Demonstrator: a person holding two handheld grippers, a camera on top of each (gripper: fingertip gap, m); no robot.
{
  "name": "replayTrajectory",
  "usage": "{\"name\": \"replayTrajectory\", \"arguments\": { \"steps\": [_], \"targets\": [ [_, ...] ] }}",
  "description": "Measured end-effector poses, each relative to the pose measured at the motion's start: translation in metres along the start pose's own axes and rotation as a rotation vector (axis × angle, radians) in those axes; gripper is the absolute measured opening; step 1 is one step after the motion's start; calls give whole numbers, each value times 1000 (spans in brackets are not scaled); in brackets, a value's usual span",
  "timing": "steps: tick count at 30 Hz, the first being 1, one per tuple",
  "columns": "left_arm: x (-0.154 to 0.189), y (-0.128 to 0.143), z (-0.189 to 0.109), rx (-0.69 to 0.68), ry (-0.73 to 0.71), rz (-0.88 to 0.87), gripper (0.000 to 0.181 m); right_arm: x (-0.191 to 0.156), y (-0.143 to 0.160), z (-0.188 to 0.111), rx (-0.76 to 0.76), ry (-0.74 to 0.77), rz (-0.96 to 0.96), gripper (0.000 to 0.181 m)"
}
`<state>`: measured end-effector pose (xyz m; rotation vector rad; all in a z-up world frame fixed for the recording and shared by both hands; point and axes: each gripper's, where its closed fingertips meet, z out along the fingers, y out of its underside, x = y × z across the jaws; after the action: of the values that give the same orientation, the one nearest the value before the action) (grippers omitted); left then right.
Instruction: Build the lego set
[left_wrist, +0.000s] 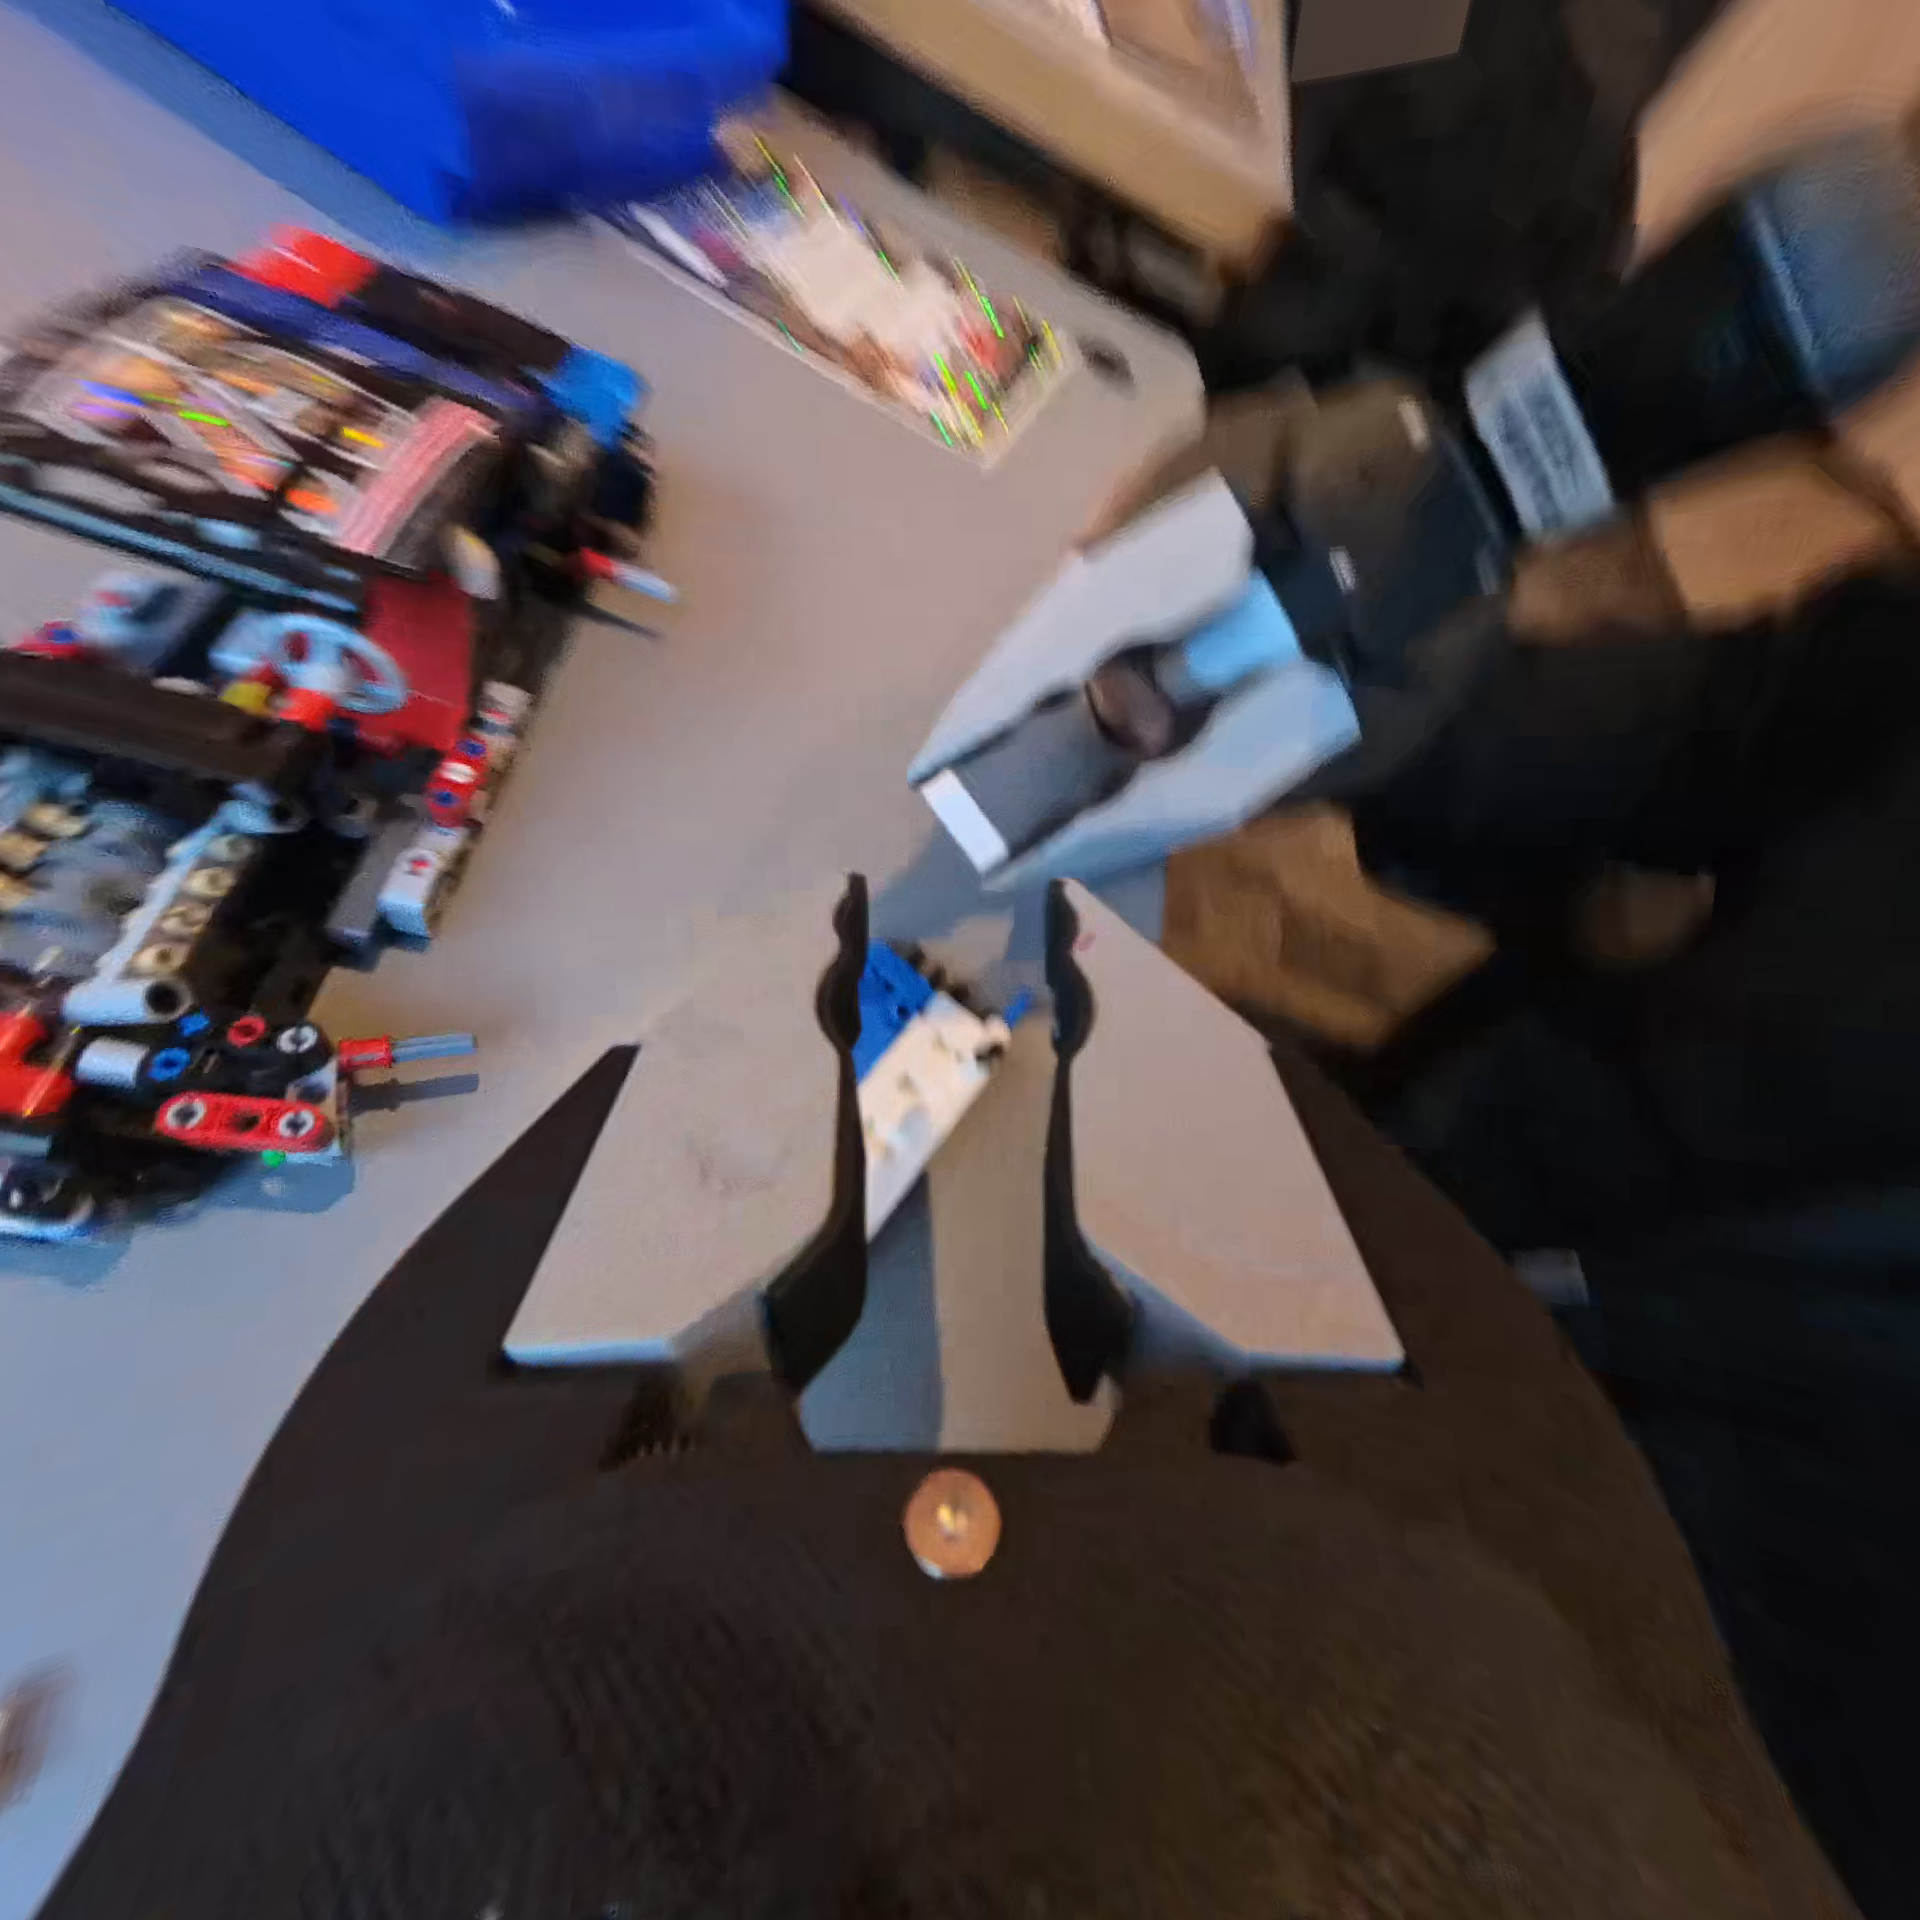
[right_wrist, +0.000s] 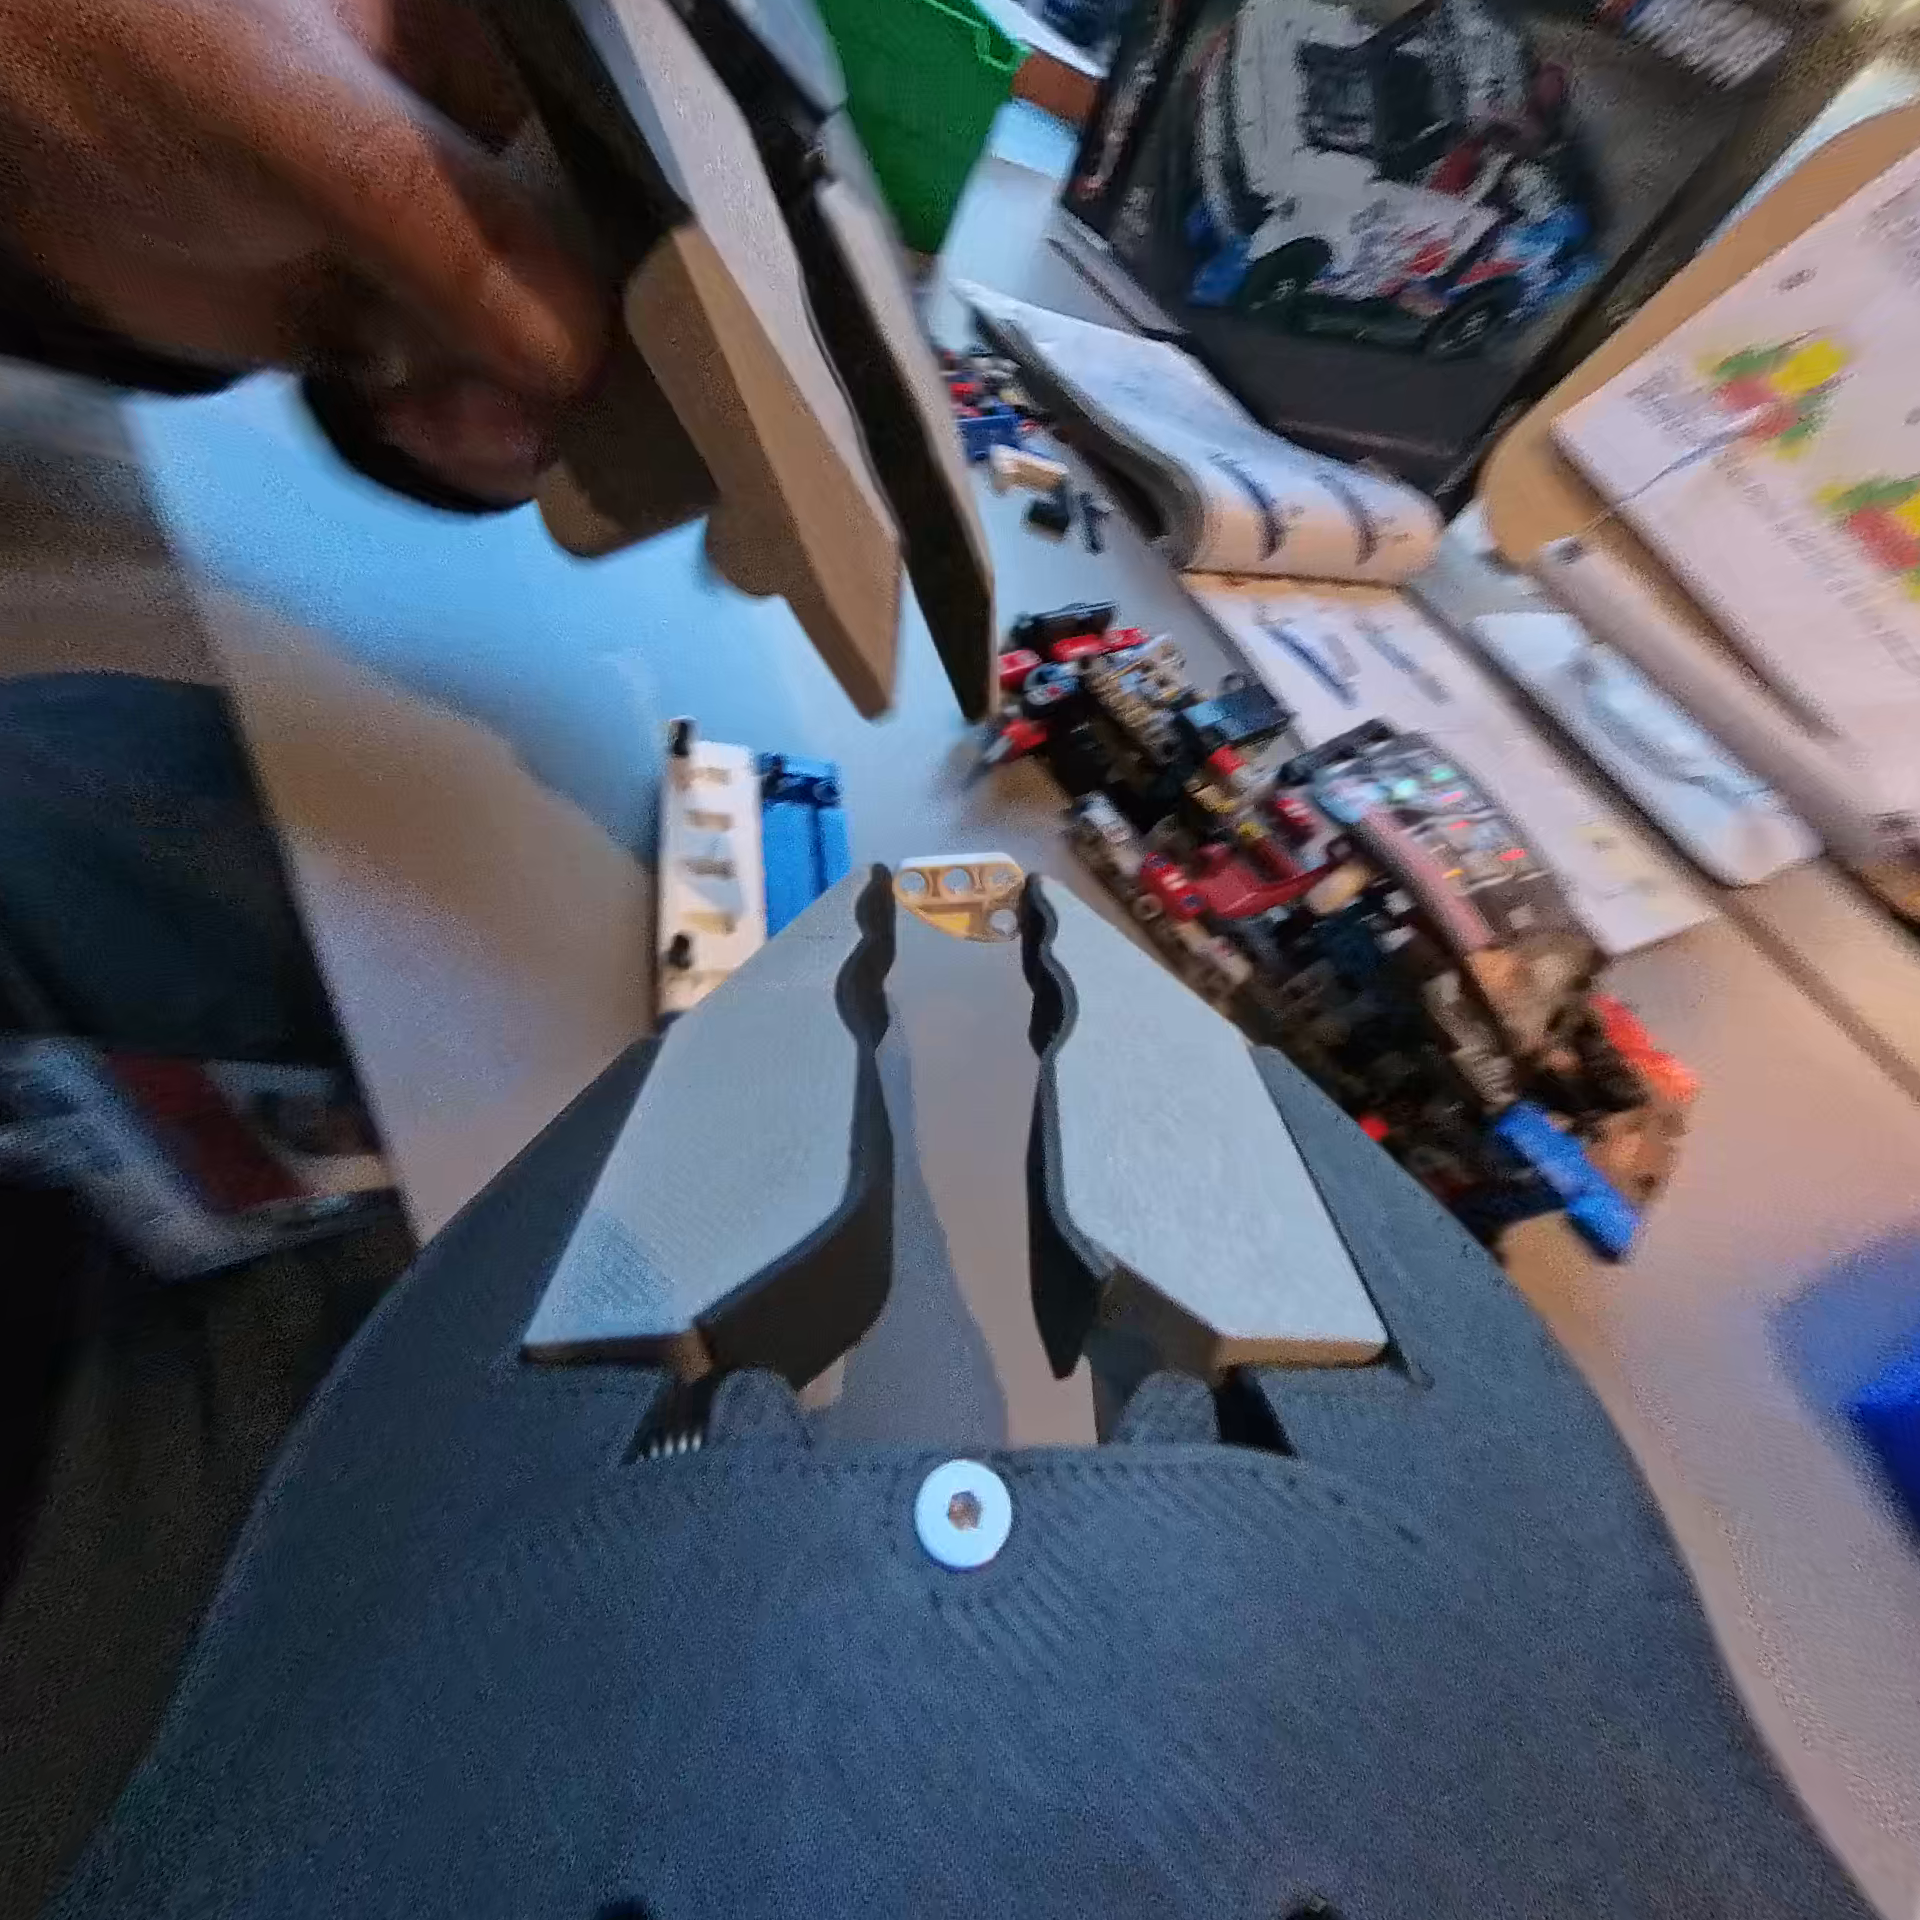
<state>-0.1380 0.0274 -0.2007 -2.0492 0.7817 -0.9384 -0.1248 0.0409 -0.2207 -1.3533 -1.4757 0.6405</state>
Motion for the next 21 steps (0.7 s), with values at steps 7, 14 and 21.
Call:
{"name": "replayTrajectory", "arguments": {
  "steps": [7, 14, 21],
  "targets": [
    [10, 75, 13, -490, 70, 453, 20, -8, 13, -34, 33, -137, 273, 22],
    [-7, 82, 25, -536, -37, 573, 13, -25, 28, -47, 5, -143, 318, 22],
    [1, 70, 24, -532, -66, 570, 0, -25, 33, -51, 2, -162, 320, 22]
  ]
}}
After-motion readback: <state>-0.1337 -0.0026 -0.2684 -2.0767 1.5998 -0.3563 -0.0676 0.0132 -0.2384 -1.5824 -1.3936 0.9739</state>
